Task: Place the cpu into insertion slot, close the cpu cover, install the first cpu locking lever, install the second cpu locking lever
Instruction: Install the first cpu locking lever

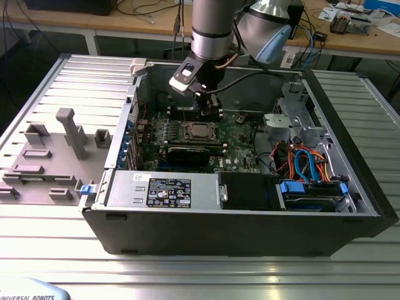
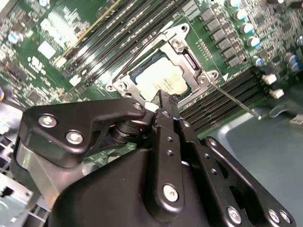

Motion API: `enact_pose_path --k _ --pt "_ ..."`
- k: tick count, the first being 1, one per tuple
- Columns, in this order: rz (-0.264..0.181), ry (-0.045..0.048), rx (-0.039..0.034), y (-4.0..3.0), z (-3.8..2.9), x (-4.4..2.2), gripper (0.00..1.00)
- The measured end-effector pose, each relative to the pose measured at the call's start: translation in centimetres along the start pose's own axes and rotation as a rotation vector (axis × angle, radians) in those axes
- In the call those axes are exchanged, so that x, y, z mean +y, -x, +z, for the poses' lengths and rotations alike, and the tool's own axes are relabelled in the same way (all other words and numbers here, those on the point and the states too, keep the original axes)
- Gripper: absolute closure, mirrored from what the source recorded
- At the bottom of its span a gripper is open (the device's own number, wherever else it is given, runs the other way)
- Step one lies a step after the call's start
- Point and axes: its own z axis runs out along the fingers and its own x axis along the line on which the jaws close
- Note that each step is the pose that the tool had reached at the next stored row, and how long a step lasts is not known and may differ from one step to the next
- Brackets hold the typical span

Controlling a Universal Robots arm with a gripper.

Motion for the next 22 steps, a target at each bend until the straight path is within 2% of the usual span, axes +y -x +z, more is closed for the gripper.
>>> enact_pose_path --k 1,16,19,21,22 --pt "-0.016 0.0003 -0.0001 0.00 0.00 0.00 0.89" --pt "-0.021 0.0004 -0.0001 0.00 0.00 0.00 0.89" --pt "-0.053 0.0010 -0.0001 0.00 0.01 0.01 0.89" --pt "-0.103 0.0018 -0.0002 0.00 0.00 0.00 0.89" --pt "-0.145 0.0025 -0.0003 0.00 0.01 0.00 0.89"
